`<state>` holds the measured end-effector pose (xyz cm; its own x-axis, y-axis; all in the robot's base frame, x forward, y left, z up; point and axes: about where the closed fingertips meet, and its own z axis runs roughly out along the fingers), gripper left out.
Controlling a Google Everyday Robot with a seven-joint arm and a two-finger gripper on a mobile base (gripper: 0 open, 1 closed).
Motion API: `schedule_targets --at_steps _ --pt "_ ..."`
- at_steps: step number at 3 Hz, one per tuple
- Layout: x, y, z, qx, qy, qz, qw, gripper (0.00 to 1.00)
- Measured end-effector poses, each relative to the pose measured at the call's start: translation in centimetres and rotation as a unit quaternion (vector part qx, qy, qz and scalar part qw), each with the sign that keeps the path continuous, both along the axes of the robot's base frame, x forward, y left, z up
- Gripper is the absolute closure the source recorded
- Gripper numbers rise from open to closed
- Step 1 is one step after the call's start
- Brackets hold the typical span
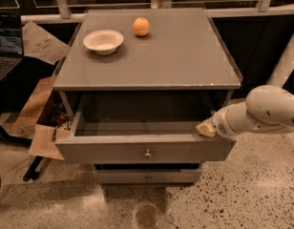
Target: Open top drawer
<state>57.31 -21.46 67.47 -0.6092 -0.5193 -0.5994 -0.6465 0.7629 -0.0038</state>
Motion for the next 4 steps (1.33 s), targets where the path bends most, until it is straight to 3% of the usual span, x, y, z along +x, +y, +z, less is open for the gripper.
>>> schedule_targets --at_steps 2,3,4 --pt "-2.3 -0.9 -0.6 0.006 0.026 -0.008 0.9996 1.00" --pt "-4.4 -1.8 -0.7 0.011 0.048 -0.017 0.9986 0.82" --pt "-4.4 -1.8 -0.6 0.011 0.048 -0.017 0.9986 0.59"
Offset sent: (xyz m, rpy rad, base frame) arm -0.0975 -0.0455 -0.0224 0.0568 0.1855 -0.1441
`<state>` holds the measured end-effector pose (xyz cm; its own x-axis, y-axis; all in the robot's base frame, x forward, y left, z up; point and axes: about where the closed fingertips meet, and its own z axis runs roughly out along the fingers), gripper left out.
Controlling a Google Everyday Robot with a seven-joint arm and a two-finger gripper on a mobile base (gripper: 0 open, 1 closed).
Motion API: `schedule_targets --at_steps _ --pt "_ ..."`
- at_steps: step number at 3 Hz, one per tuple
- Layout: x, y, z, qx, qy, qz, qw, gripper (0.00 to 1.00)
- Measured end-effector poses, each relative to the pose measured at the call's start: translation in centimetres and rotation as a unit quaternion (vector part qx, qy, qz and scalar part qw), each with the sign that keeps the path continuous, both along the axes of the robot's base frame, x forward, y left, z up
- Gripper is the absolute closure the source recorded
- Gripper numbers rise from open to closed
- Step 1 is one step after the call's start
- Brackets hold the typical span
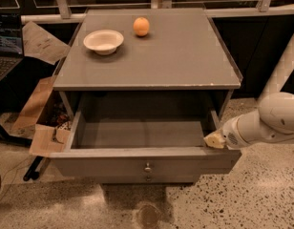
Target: Open top drawer
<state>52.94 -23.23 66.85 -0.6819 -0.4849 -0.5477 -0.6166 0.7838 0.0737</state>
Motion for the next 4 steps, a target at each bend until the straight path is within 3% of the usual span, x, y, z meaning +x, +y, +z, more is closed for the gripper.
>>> schedule_targets --at_steps 1,2,4 --pt "0.7 0.6 1.0 0.007 -0.016 0.019 0.9997 0.28" --pt "1.4 0.9 2.4 0.009 -0.026 0.027 0.9993 0.05" --pt "2.1 1.3 4.0 0.001 -0.039 0.031 0.9988 0.00"
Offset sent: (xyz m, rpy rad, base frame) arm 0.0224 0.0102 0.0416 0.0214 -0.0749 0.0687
